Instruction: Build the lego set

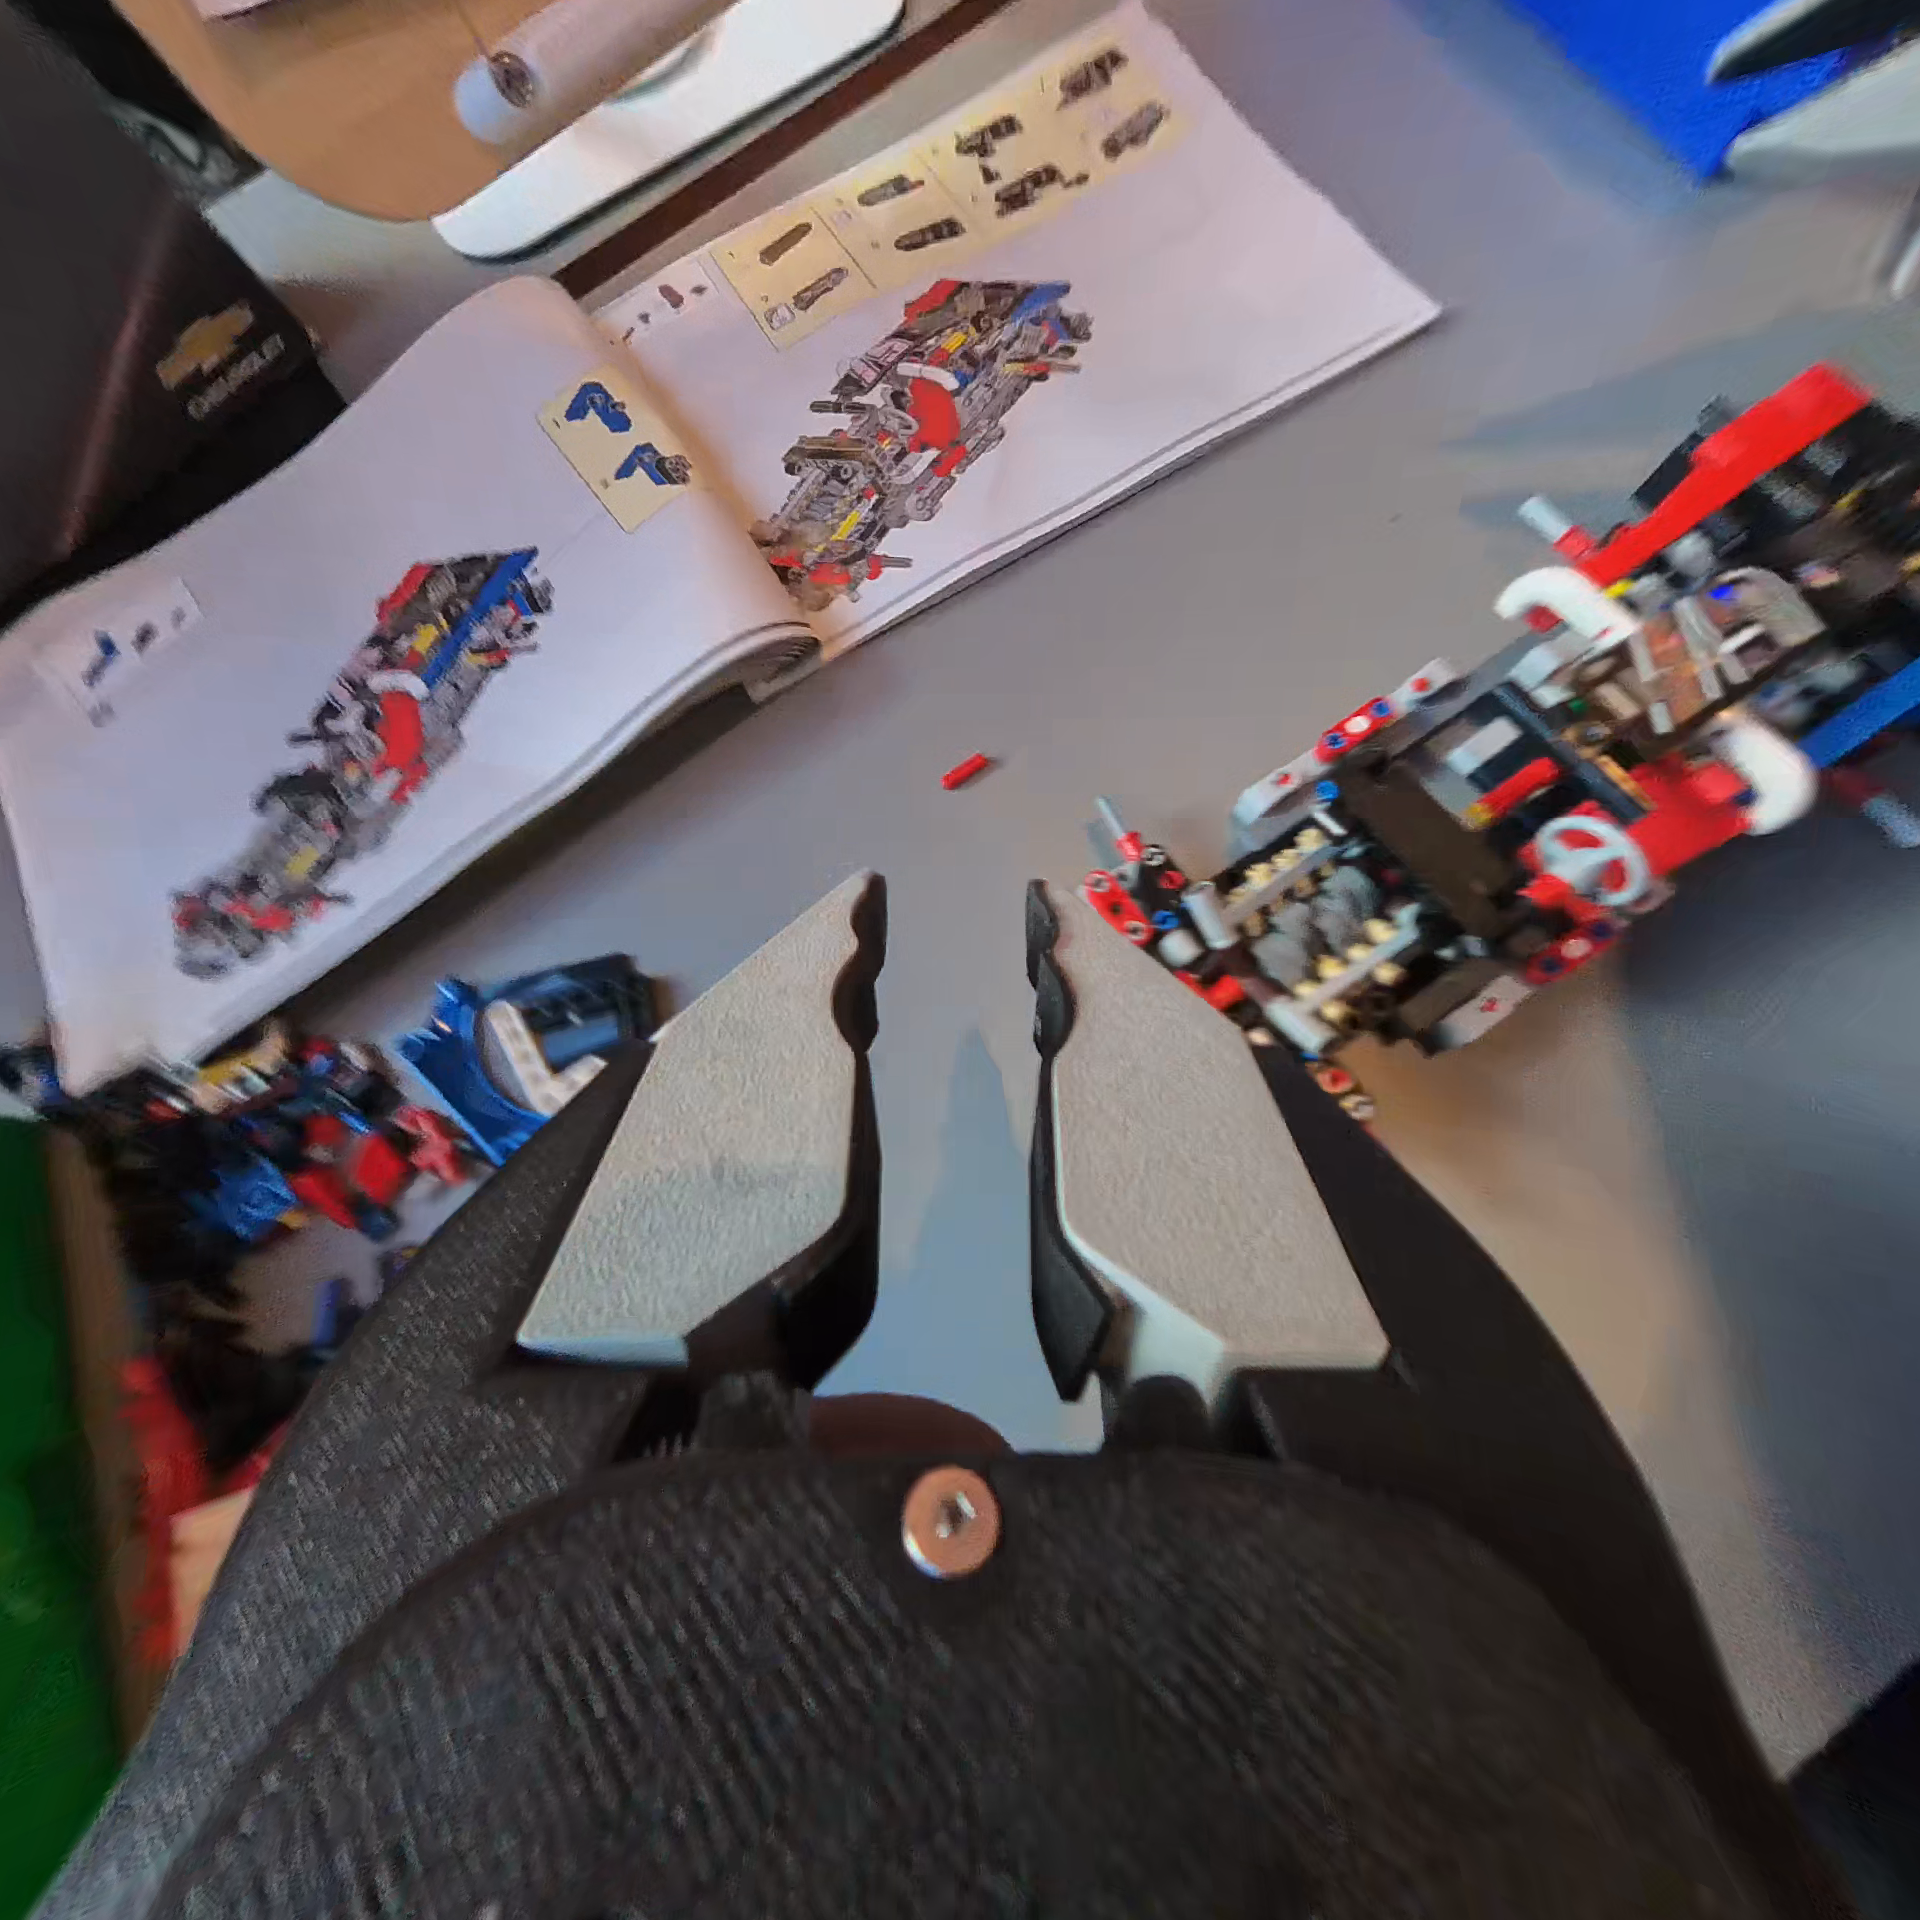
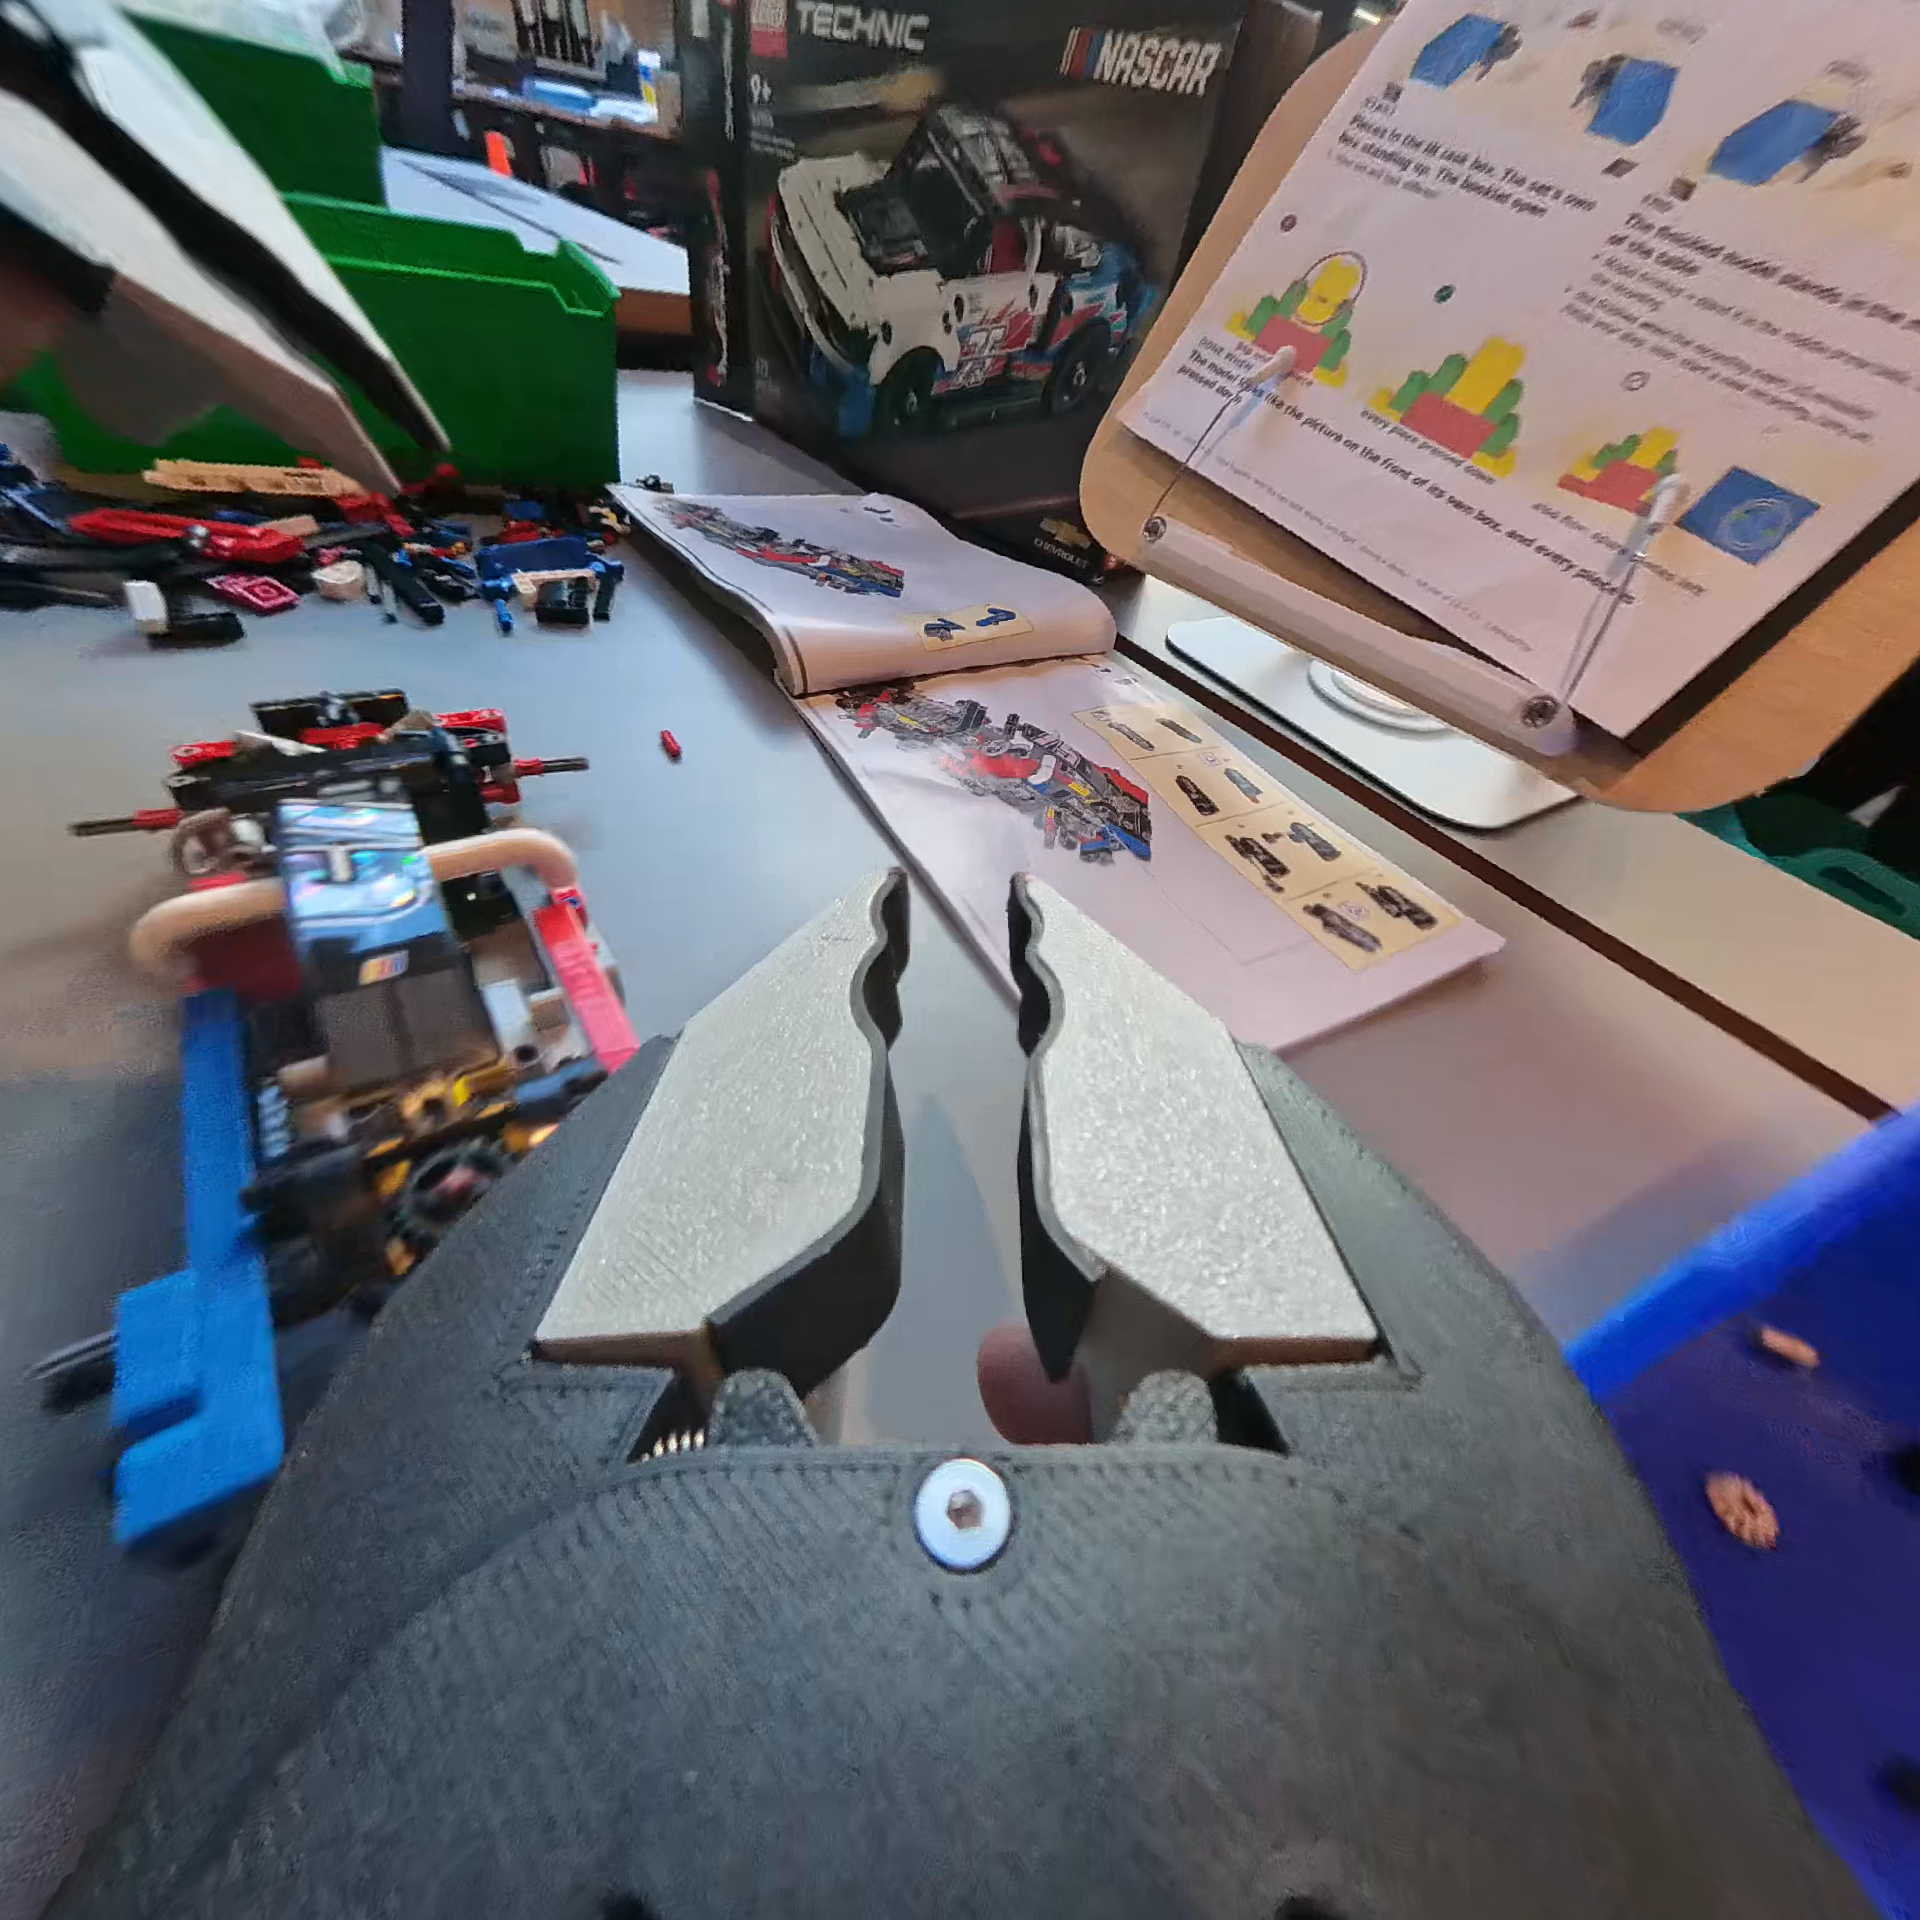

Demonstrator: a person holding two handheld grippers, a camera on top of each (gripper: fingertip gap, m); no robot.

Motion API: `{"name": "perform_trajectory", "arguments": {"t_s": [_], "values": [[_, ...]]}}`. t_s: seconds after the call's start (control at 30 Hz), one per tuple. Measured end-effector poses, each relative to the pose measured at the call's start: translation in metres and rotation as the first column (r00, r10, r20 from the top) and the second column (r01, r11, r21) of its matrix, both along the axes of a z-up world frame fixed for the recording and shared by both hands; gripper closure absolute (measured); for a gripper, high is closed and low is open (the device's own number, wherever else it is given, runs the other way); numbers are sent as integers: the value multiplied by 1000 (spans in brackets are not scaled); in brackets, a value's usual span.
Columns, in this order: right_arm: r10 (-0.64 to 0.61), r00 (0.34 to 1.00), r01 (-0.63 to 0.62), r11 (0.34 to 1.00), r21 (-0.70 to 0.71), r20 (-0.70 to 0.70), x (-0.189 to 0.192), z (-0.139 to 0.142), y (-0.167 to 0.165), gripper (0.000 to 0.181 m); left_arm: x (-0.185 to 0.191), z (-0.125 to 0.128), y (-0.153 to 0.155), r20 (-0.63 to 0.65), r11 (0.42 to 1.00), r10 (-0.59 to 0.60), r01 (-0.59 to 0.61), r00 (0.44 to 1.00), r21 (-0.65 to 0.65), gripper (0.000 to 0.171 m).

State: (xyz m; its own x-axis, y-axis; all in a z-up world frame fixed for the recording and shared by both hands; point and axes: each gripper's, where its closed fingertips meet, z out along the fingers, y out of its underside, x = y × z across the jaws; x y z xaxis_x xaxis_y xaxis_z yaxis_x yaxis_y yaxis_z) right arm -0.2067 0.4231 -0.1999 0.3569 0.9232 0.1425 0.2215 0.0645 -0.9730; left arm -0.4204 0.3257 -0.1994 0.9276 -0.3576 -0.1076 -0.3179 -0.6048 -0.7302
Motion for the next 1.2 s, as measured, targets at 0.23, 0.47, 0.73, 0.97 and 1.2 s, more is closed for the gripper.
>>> {"name": "perform_trajectory", "arguments": {"t_s": [0.23, 0.47, 0.73, 0.97, 1.2], "values": [[-63, 996, 61, 997, -38, -58, 60, 5, -26, 163, 19, -27, -34, 112, 978, 179, -188, 978, 85, 147], [-187, 967, 169, 979, -113, -176, 129, 16, -27, 162, 32, -63, -65, 150, 954, 287, -297, 946, 50, 152], [-261, 935, 208, 952, -223, -241, 162, 14, -20, 157, 46, -54, -125, 137, 917, 348, -367, 927, 156, 140], [-286, 942, 252, 948, -193, -177, 157, 7, -16, 156, 75, -50, -146, 122, 913, 282, -306, 951, 270, 138], [-312, 938, 286, 943, -171, -149, 157, 4, -13, 157, 126, -43, -147, 91, 931, 135, -158, 987, 328, 138]]}}
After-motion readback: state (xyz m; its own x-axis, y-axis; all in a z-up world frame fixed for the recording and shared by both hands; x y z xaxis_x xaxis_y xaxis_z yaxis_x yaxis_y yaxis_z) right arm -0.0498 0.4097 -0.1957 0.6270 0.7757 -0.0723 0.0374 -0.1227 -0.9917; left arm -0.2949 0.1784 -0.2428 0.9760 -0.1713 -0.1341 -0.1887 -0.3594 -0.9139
